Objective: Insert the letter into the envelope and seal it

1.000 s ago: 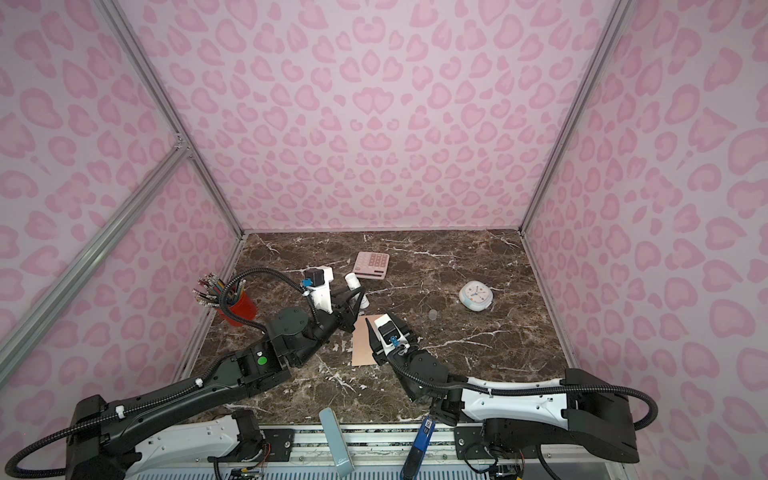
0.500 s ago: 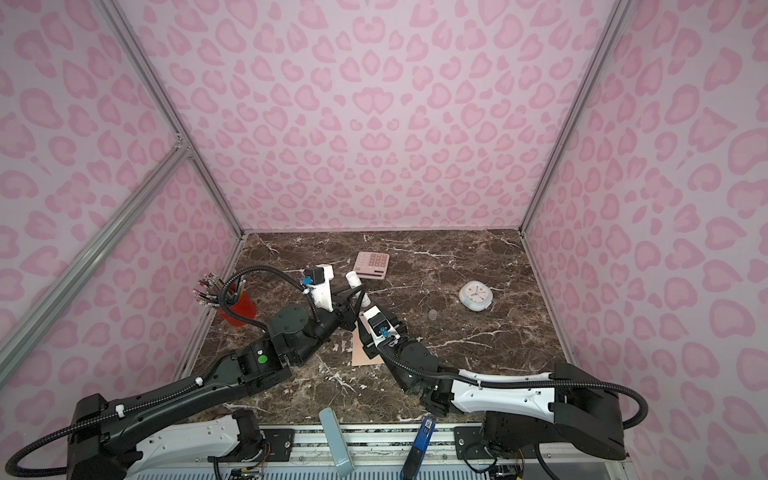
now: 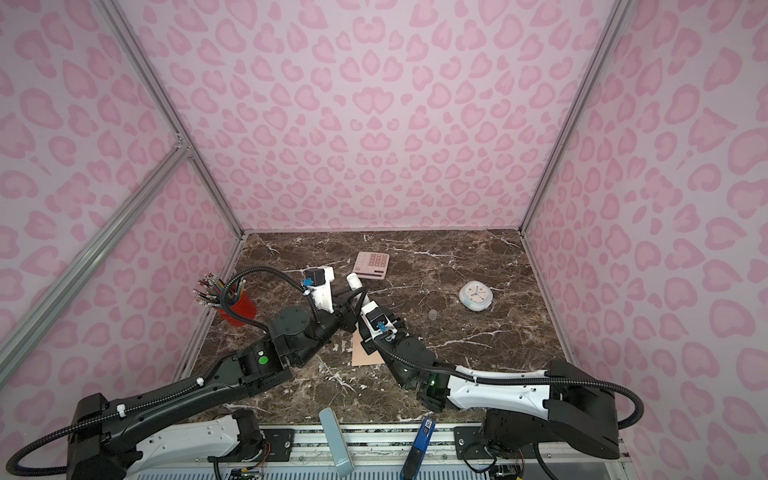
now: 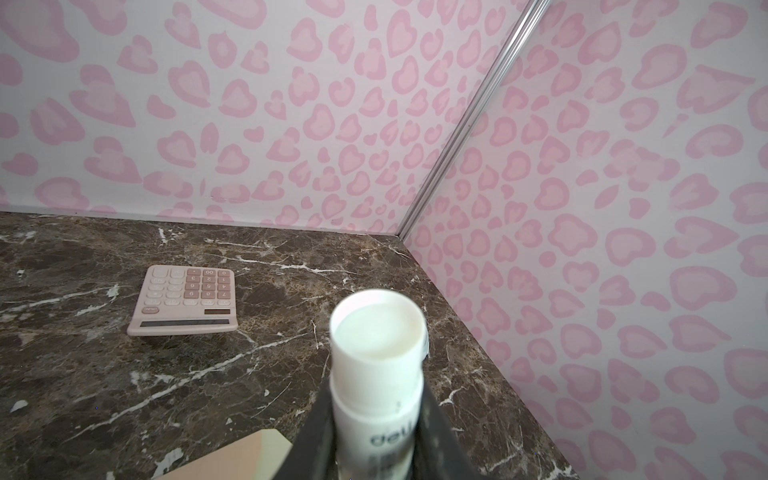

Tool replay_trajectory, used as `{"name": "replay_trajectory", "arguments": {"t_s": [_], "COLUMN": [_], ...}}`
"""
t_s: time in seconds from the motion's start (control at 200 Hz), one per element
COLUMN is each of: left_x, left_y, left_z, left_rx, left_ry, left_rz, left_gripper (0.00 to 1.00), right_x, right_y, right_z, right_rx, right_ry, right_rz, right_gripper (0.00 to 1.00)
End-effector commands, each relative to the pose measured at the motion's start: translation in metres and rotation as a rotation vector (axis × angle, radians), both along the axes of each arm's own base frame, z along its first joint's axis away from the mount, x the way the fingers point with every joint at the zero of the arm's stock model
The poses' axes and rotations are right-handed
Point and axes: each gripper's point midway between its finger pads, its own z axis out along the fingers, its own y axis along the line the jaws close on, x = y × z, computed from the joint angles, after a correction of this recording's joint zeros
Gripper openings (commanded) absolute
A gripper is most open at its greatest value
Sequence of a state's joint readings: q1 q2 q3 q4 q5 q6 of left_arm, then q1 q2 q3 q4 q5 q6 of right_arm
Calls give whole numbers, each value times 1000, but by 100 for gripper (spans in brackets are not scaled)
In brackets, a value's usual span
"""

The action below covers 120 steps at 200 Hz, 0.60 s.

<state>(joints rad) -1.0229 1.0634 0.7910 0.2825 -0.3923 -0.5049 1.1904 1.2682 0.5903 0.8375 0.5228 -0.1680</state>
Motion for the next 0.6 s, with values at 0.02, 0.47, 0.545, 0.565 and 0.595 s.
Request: {"name": "replay_trajectory", "arguments": {"t_s": [0.02, 0.47, 0.545, 0.565, 0.595], "left_x": [0, -2, -2, -2, -2], "left_y": [2, 0, -1, -1, -1], "left_z": [6, -3, -4, -5, -5], "left_rx": [-31, -24, -25, -25, -26], "left_ry": [-8, 8, 10, 10, 11], "left_rz": [7, -5, -8, -8, -9], "left_gripper": [8, 8, 8, 8, 8], "right_x": [1, 4, 4, 5, 4], "right_y": [2, 4, 5, 6, 6], "right_z": [0, -2, -2, -1, -1], "right_rx": [12, 10, 7, 9, 10], "right_ry": [10, 24, 27, 26, 27], "right_rz": [1, -2, 2, 2, 4], "right_gripper": [41, 30, 28, 28, 28]}}
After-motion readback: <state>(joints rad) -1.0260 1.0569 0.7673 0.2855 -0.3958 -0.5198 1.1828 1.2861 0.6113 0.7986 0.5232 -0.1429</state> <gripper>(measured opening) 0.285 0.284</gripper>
